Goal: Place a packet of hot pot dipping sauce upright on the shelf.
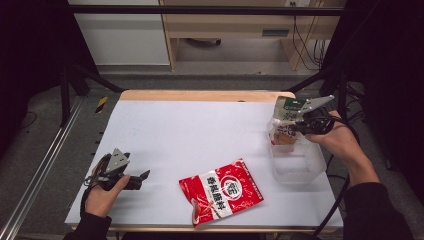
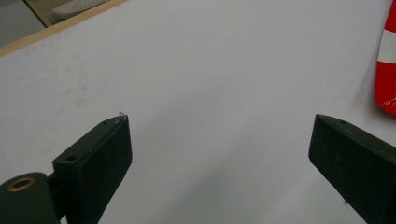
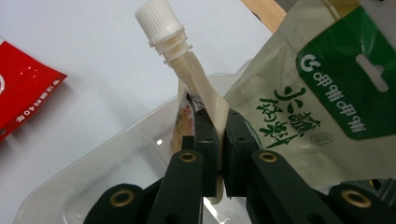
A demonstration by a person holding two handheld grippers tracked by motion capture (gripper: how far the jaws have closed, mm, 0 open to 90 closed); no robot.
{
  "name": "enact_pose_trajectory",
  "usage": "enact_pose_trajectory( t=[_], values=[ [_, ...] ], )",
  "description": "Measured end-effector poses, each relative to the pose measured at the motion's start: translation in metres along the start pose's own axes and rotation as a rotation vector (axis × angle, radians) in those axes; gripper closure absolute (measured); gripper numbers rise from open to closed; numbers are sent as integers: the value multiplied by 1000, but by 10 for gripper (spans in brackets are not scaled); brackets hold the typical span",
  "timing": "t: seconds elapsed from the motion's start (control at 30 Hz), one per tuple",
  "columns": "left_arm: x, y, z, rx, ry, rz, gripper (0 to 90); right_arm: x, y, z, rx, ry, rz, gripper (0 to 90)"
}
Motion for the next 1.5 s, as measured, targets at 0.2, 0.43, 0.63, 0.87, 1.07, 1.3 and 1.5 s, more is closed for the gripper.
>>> enact_pose_trajectory(
  t=[0.2, 0.43, 0.63, 0.87, 1.07, 1.3, 1.5],
  values=[
    [0, 0, 0, 0, 3, 0, 61, 1, -3, -2, 34, -4, -2, 804],
    [1, -1, 0, 4, 7, -3, 62, -6, 3, 3, 88, -22, -27, 444],
    [1, -2, 0, 3, 5, -3, 61, -15, 7, 8, 112, -63, -72, 311],
    [1, -6, 3, 21, -4, -12, 61, -37, 24, 17, 131, -137, -118, 161],
    [3, -18, 9, 53, -4, -37, 61, -55, 45, 22, 130, -211, -145, 133],
    [7, -30, 14, 88, 15, -78, 61, -75, 94, 25, 110, -281, -139, 151],
    [9, -39, 19, 89, 3, -98, 61, -69, 127, 15, 107, -272, -114, 147]
  ],
)
Point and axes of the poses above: each handheld gripper's, and its own axes: x roughly forward along the jaws, z roughly out of its top, y roughly to its left, the point moved 3 cm from there along x, roughly forward along the jaws, and after that the axes turned 3 degrees about x, right-handed, at the moved point
